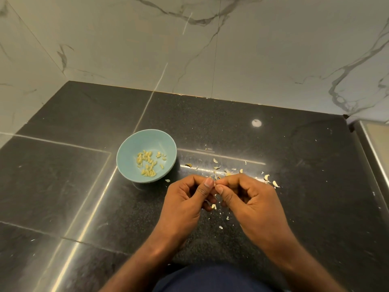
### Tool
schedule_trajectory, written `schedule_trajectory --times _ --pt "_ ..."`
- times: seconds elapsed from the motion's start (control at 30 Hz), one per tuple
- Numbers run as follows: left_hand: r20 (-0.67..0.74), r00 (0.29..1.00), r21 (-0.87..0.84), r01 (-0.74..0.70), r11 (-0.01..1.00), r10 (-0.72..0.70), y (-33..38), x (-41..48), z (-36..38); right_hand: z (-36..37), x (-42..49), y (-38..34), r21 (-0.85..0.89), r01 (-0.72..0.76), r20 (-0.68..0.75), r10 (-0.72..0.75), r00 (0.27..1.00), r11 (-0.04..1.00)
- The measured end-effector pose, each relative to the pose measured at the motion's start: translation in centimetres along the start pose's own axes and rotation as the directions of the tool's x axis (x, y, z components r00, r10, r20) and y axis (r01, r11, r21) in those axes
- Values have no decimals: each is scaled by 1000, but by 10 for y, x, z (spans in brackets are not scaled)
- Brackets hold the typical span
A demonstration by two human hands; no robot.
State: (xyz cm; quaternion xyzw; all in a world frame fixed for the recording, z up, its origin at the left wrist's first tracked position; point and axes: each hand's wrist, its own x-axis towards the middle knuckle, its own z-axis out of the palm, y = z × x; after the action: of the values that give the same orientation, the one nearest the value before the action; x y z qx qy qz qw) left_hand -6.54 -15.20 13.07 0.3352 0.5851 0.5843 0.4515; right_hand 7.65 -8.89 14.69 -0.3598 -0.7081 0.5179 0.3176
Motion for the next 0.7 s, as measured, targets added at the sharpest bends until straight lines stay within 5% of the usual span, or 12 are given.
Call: schedule_trajectory --times 0.7 --pt "-105 993 -66 -62 996 55 6 -9 13 -12 -3 3 81 -69 30 66 997 994"
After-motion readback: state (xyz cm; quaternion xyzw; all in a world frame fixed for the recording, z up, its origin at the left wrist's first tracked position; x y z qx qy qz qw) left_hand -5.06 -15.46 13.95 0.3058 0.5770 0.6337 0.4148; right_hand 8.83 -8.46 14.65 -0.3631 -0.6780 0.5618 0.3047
